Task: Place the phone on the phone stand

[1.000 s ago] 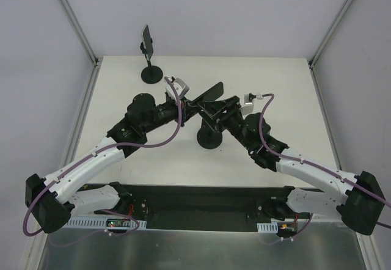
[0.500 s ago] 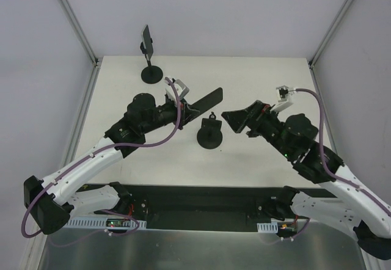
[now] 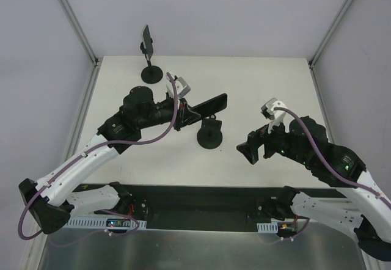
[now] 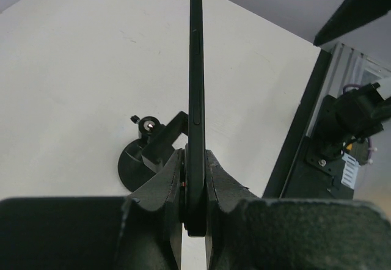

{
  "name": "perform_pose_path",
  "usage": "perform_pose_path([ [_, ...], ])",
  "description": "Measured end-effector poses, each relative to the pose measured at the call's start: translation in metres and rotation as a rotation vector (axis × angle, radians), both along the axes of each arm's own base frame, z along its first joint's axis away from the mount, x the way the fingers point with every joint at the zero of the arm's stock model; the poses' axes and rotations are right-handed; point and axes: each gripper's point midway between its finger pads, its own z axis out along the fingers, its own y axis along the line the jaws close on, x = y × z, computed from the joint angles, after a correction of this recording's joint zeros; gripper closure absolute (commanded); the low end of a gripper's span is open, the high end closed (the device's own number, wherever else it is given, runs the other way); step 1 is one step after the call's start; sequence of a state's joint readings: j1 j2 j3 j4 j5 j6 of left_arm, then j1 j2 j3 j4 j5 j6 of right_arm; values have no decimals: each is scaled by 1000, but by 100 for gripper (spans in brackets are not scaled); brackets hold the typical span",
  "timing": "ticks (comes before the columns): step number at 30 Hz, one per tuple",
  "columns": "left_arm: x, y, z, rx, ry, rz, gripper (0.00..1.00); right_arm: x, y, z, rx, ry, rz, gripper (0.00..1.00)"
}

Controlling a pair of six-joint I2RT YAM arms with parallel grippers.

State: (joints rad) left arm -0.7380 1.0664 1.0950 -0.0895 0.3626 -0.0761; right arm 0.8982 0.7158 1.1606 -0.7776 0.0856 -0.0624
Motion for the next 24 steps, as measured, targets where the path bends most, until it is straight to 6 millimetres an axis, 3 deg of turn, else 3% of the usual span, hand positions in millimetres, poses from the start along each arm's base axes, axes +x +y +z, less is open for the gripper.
perform_pose_path([
  [1,-5,1,-1,6,2,-19,100,-2,1,-1,-17,-2,24,1],
  [4,-19,3,-1,17,-13,-83,100,-1,5,-5,-91,2,79,12],
  [10,-43,12,-2,25,-87,-177,100,7,21,-12,-269,8,163,14],
  [14,-50,18,-9,33,-99,-196,100,2,17,-20,-341,-3,229,14],
  [20,-61,16,-16,37,-73,-255,100,-6,22,4,-326,-88,342,15],
  [24,-71,11,-19,28,-52,-328,100,-10,31,19,-307,-131,423,24],
])
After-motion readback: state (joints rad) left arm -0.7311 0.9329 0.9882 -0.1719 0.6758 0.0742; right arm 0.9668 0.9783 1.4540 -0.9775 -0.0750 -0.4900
